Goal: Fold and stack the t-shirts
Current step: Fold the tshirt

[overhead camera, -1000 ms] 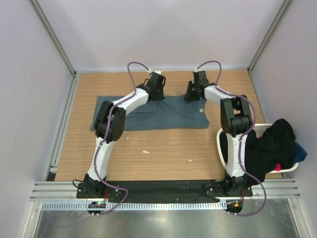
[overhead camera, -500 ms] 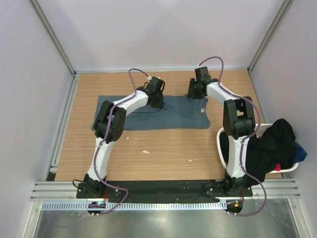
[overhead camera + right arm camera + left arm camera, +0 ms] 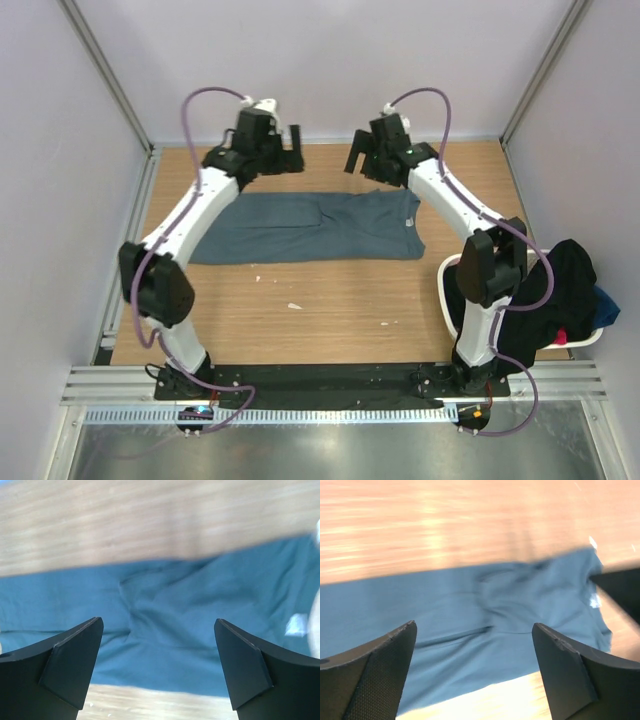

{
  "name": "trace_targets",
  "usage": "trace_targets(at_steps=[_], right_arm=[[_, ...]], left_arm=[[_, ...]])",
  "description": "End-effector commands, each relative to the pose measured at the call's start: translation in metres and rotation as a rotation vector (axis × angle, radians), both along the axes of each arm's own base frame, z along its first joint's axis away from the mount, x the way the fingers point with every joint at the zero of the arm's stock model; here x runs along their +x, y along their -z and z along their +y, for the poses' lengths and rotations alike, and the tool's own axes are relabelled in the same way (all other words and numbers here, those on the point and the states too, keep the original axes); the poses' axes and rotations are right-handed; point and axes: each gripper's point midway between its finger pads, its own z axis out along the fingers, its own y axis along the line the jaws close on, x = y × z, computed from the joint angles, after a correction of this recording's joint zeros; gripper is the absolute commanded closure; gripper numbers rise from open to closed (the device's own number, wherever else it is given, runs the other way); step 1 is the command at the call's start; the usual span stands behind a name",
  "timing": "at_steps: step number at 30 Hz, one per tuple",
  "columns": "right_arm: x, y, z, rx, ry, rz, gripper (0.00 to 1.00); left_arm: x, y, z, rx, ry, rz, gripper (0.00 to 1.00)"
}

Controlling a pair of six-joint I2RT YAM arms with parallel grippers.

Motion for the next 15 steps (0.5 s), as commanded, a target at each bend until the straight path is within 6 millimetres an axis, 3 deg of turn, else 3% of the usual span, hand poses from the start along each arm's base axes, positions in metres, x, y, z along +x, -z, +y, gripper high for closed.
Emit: trace_targets(at_steps=[1, 3, 4, 7, 9, 11, 15], right_arm=[[-0.032, 0.036, 0.005, 0.003, 0.149, 0.105, 0.00], [-0.040, 0.052, 0.013, 0.013, 0.168, 0.134, 0.00], [-0.045, 0.063, 0.013, 0.021, 0.207, 0.159, 0.00], [-0.051, 0.091, 0.009, -0.006, 0.283, 0.191, 0.00], [-0.051, 0.104, 0.006, -0.012, 0.321, 0.203, 0.00], [-0.049, 0.118, 0.005, -0.014, 0.347, 0.215, 0.00], [-0.046, 0.138, 0.007, -0.020, 0.370, 0.240, 0.00]], left_arm=[[-0.015, 0.022, 0.102, 0.098, -0.193, 0.109, 0.00], [-0.022, 0.042, 0.130, 0.060, -0.256, 0.182, 0.00], [-0.020, 0.049, 0.156, 0.028, -0.343, 0.211, 0.00], [-0.018, 0.077, 0.189, -0.014, -0.459, 0.302, 0.00], [-0.014, 0.090, 0.201, 0.009, -0.520, 0.341, 0.00], [-0.015, 0.117, 0.202, 0.024, -0.546, 0.419, 0.00], [-0.012, 0.151, 0.207, 0.046, -0.619, 0.496, 0.00]])
